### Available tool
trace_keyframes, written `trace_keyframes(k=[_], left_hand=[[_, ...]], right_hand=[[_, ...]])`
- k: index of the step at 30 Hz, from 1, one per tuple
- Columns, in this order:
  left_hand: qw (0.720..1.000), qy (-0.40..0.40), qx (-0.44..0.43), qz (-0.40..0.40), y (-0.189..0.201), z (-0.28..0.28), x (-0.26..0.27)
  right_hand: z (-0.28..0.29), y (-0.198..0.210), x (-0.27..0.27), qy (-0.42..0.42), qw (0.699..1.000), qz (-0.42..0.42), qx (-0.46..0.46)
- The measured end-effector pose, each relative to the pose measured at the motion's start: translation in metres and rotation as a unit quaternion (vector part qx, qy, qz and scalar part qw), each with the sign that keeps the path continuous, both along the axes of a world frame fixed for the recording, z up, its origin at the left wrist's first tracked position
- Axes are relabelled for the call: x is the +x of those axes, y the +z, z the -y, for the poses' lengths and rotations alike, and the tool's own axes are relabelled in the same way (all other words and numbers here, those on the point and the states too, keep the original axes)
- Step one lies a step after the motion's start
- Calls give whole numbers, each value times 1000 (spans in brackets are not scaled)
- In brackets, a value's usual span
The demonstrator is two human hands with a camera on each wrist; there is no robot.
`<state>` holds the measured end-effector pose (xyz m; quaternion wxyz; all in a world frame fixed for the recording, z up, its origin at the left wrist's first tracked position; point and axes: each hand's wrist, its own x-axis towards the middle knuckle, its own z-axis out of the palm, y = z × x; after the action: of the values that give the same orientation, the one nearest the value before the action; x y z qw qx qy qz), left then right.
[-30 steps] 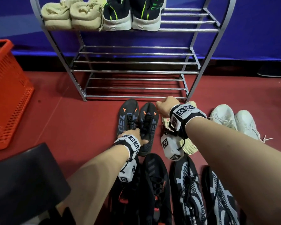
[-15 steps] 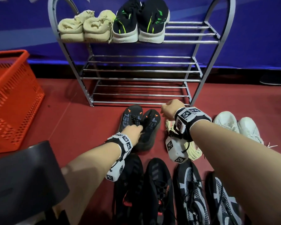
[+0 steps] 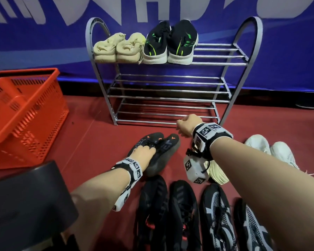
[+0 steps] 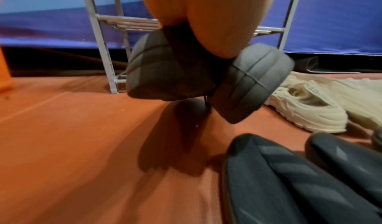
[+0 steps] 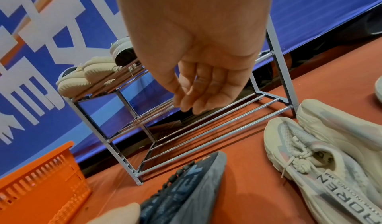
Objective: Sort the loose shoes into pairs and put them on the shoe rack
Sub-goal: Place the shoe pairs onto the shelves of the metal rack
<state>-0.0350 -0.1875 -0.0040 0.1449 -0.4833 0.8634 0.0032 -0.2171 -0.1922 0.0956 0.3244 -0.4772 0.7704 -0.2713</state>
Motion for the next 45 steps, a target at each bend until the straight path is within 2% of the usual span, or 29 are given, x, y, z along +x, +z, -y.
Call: trace_keyframes(k=[3,8,17,21,24,28,33,40,45], left_hand=[[1000,18,-14,-5,-2,1,8],[998,20,-56,-11,24,8,21],[986,25,-154,-62,104,26,55],[979,27,-192,-59,140,45,63],[978,32,-202,-48,153,66,62],[978,47,-201,-29,151,98,57],[976,50,-208,-28,142,144,47],[967,67,-236,-66,137,206,25],[965,75,-238,-83,133,244,12]], right_hand=[[1,-1,-7,-10,1000,7,4],[1,4,-8,-14,1000,16,5],[3,22,18,7,1000,14,-1],[9,24,33,10,1000,26,-13],[17,21,38,19,998,49,-23],[36,10,36,22,996,87,-17],[60,-17,27,-13,992,124,-12],[87,-57,10,-11,987,160,22],[101,-86,1,-38,982,178,44]])
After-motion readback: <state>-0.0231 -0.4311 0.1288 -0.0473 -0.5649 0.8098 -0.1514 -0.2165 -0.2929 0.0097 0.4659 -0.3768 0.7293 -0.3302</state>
